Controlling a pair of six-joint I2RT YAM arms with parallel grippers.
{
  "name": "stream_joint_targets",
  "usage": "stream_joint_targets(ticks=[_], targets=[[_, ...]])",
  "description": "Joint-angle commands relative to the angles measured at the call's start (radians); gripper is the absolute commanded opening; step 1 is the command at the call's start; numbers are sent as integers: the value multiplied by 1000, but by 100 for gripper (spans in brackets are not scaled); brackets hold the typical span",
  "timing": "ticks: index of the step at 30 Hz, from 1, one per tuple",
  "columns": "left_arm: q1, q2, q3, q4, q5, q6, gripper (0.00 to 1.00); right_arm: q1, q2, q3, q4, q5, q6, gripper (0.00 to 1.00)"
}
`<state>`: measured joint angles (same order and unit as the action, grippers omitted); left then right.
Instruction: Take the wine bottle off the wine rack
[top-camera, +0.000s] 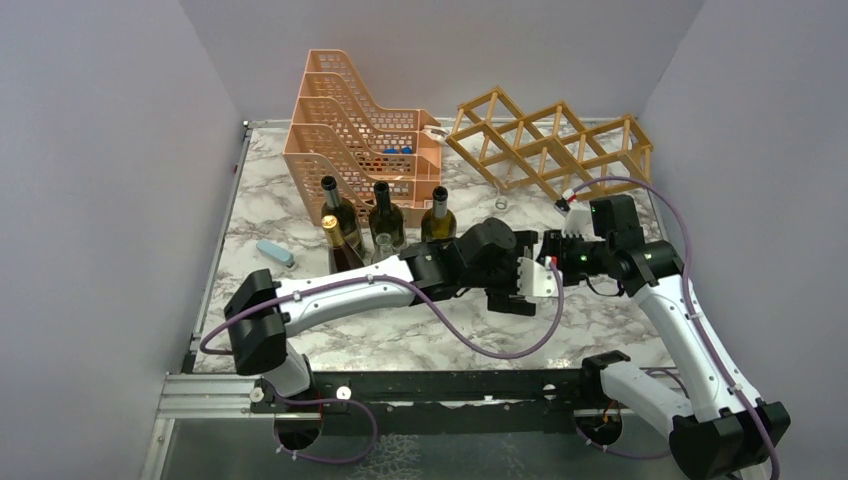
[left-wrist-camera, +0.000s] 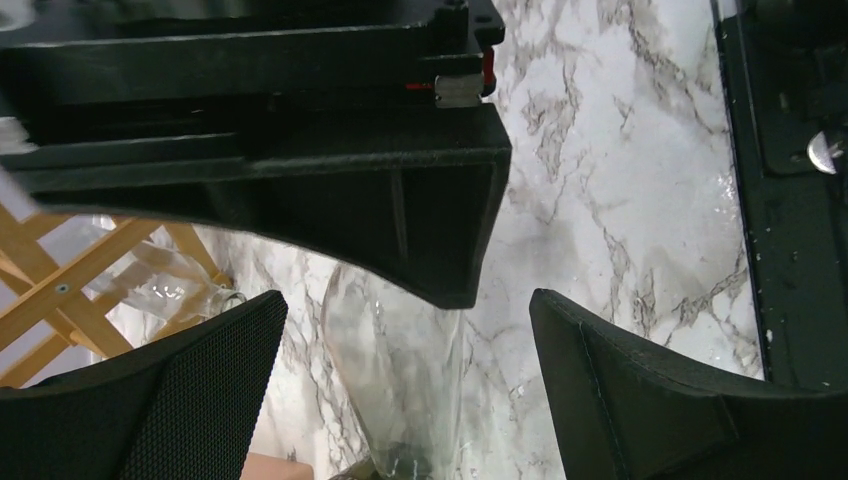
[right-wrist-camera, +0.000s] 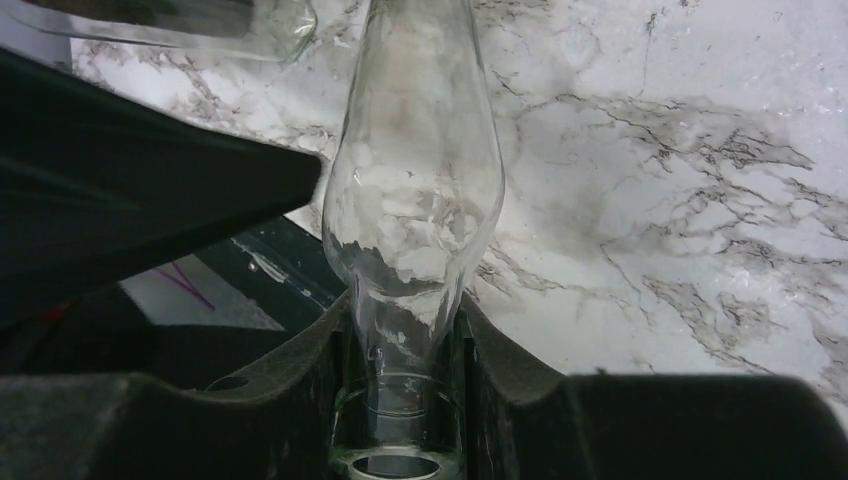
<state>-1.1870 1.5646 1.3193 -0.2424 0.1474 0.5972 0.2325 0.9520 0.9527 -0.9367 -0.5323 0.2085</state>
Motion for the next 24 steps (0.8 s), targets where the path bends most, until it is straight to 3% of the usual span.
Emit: stream_joint_targets(ticks=[1, 10, 14, 17, 24], targets=[[-4, 73, 84, -64, -39, 73, 99, 19, -34, 26, 46, -29, 0, 2], [7, 158, 106, -113, -74, 122, 87, 40, -41, 24, 46, -22, -1, 2], [17, 161, 100, -124, -87, 135, 95, 46, -38, 25, 46, -20, 0, 2], [24, 165, 97, -125, -89, 140, 95, 48, -35, 26, 44, -19, 0, 2], [38, 172, 109, -125, -67, 134, 62, 51, -37, 29, 41, -27, -5, 3]])
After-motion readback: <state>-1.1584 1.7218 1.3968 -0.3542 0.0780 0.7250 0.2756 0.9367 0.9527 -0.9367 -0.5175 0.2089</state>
